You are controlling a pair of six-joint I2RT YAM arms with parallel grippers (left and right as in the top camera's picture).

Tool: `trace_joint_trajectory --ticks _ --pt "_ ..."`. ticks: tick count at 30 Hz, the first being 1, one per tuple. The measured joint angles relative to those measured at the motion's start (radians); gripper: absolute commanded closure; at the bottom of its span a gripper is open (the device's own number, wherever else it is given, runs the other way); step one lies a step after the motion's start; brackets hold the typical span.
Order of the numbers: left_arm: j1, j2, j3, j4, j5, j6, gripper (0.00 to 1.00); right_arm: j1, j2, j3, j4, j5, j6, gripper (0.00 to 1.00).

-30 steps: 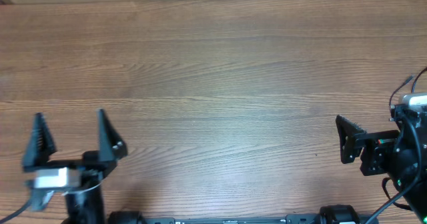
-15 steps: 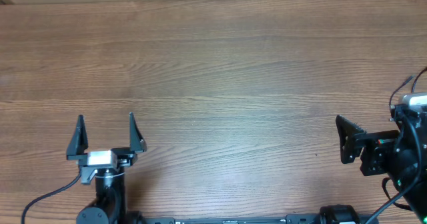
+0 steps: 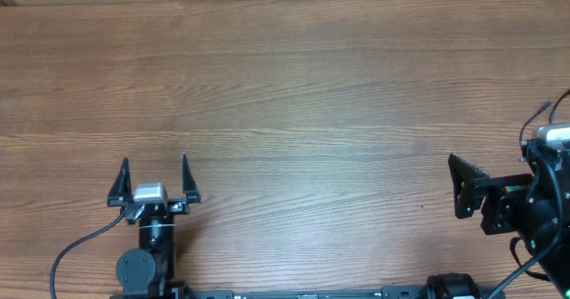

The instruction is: Untangle cables

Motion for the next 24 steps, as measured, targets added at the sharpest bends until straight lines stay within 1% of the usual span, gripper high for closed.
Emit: trace_joint_trajectory --ticks 5,24 --pt "0.012 0.000 0.000 -0.180 0.000 0.000 0.00 0.000 0.000 0.000 0.000 0.000 0.000 0.00" --pt "0.012 -0.001 0.000 -0.187 0.000 0.007 0.00 0.000 0.000 0.000 0.001 0.000 0.000 0.00"
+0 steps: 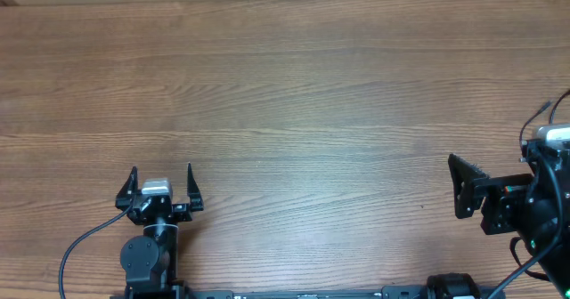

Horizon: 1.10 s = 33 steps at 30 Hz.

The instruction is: Untangle cables

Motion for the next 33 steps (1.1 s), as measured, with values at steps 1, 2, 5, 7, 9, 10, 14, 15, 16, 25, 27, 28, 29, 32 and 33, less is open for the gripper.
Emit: trace_joint_trajectory --ticks 1,2,5,7,9,10,14,15,16,25,27,28,29,32,33 --pt "0.000 0.000 0.000 0.000 0.000 0.000 0.01 0.000 0.000 0.000 0.000 0.000 0.000 0.00" --pt "0.000 0.000 0.000 0.000 0.000 0.000 0.00 0.000 0.000 0.000 0.000 0.000 0.000 0.00" --pt "0.000 0.000 0.000 0.000 0.000 0.000 0.00 0.000 0.000 0.000 0.000 0.000 0.000 0.00" --pt "0.000 0.000 0.000 0.000 0.000 0.000 0.00 0.000 0.000 0.000 0.000 0.000 0.000 0.00" --pt "0.000 0.000 0.000 0.000 0.000 0.000 0.00 0.000 0.000 0.000 0.000 0.000 0.000 0.00" --pt "0.000 0.000 0.000 0.000 0.000 0.000 0.00 0.000 0.000 0.000 0.000 0.000 0.000 0.00" --pt "0.000 0.000 0.000 0.000 0.000 0.000 0.00 0.000 0.000 0.000 0.000 0.000 0.000 0.00" --pt "0.000 0.000 0.000 0.000 0.000 0.000 0.00 0.000 0.000 0.000 0.000 0.000 0.000 0.00" --pt "0.000 0.000 0.000 0.000 0.000 0.000 0.00 0.000 0.000 0.000 0.000 0.000 0.000 0.00" --pt "0.000 0.000 0.000 0.000 0.000 0.000 0.00 0.000 0.000 0.000 -0.017 0.004 0.000 0.00" --pt "0.000 0.000 0.000 0.000 0.000 0.000 0.00 0.000 -0.003 -0.005 -0.014 0.005 0.000 0.00" --pt "0.000 0.000 0.000 0.000 0.000 0.000 0.00 0.000 -0.011 -0.022 0.012 0.006 0.000 0.00" --pt "0.000 0.000 0.000 0.000 0.000 0.000 0.00 0.000 -0.023 -0.044 0.046 0.006 0.001 0.00" --pt "0.000 0.000 0.000 0.000 0.000 0.000 0.00 -0.001 -0.090 -0.187 0.247 0.010 0.001 0.00" --pt "0.000 -0.001 0.000 0.000 0.000 0.001 0.00 -0.001 -0.118 -0.254 0.330 0.010 0.000 0.00"
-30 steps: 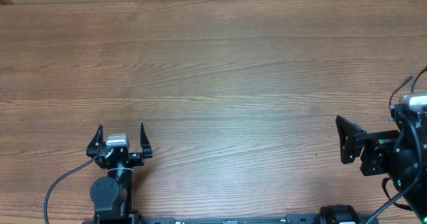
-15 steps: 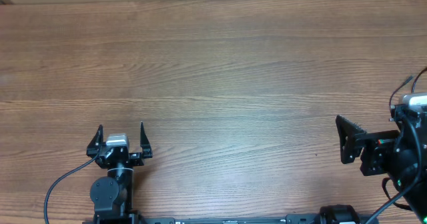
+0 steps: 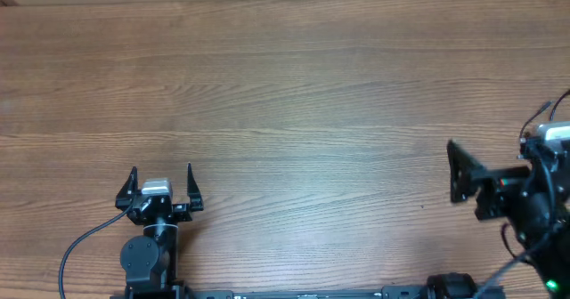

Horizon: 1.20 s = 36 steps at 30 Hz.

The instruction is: Untangle cables

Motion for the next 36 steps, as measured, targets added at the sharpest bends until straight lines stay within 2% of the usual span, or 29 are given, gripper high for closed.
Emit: trace_joint_trajectory --ticks 9,13,17,23,29,36 --pt "0.000 0.000 0.000 0.000 0.000 0.011 0.00 0.000 -0.212 -0.629 0.733 -0.108 0.000 0.00" --pt "0.000 0.000 0.000 0.000 0.000 0.014 0.00 0.000 -0.290 -0.832 0.972 -0.169 0.011 0.00" --pt "0.000 0.000 0.000 0.000 0.000 0.014 0.00 0.000 -0.333 -0.930 1.051 -0.161 0.051 0.00" --pt "0.000 0.000 0.000 0.000 0.000 0.014 0.00 0.000 -0.363 -0.969 1.065 -0.078 0.126 0.00" --pt "0.000 0.000 0.000 0.000 0.000 0.014 0.00 0.000 -0.396 -0.978 1.077 0.006 0.150 0.00" --pt "0.000 0.000 0.000 0.000 0.000 0.014 0.00 -0.012 -0.488 -1.075 1.128 0.031 0.160 0.00"
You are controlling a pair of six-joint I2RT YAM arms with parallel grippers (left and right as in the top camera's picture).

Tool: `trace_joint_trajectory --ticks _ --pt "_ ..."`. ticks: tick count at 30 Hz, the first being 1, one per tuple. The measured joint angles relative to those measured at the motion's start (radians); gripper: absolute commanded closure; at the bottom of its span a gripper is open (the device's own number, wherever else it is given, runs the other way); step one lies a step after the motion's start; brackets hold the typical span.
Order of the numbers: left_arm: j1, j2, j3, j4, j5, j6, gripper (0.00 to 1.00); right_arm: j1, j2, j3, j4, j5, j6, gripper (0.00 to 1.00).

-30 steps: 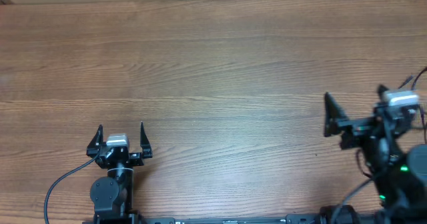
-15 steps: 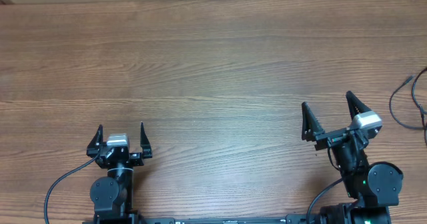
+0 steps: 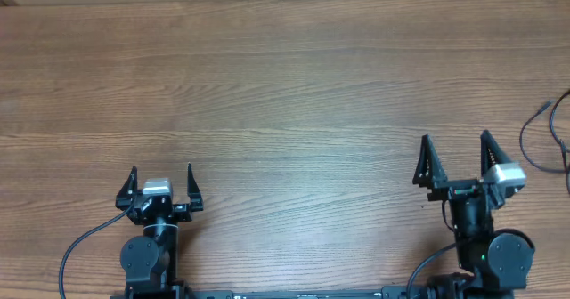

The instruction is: Untangle cables

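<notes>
In the overhead view a thin dark cable [image 3: 554, 128] lies at the table's right edge, only partly in frame, curving in from the side with a loose end toward the table. My right gripper [image 3: 455, 154] stands open near the front right, to the left of and nearer than the cable, with nothing between its fingers. At the front left my left gripper [image 3: 161, 177] is open and empty as well, far from the cable. No other cable shows on the wooden table [image 3: 285, 94].
The two arm bases [image 3: 147, 262] sit at the table's front edge, with the left arm's own black lead [image 3: 85, 246] looping off to the left. The table's far edge runs along the top of the view.
My right arm has swung from the far right edge, where it was turned sideways, to a forward-facing pose further left. The cable it covered now shows at the right edge. The left arm is unchanged.
At first my left gripper stood wide open at the front left and the right arm was turned sideways at the right edge. The left gripper then drew back slightly and narrowed. The right arm shifted a little, then came to its forward pose, uncovering the cable.
</notes>
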Motion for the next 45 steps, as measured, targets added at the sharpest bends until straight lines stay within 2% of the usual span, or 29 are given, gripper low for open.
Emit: trace_joint_trajectory --ticks 10,24,31,40,45 --pt "0.000 0.000 0.000 0.000 0.000 0.000 0.01 -0.001 -0.141 -0.118 0.054 0.009 0.014 0.00" --pt "0.000 0.000 0.000 0.000 0.000 0.000 0.01 -0.045 -0.164 -0.187 0.095 0.013 0.049 0.00" --pt "0.000 0.000 0.000 0.000 0.000 0.000 0.00 -0.045 -0.166 -0.201 0.051 0.021 0.106 0.00" --pt "0.000 0.000 0.000 0.000 0.000 0.000 0.01 -0.046 -0.166 -0.201 -0.130 0.041 0.117 0.00" --pt "0.000 0.000 0.000 0.000 0.000 0.000 0.00 -0.046 -0.166 -0.201 -0.133 -0.009 0.032 0.00"
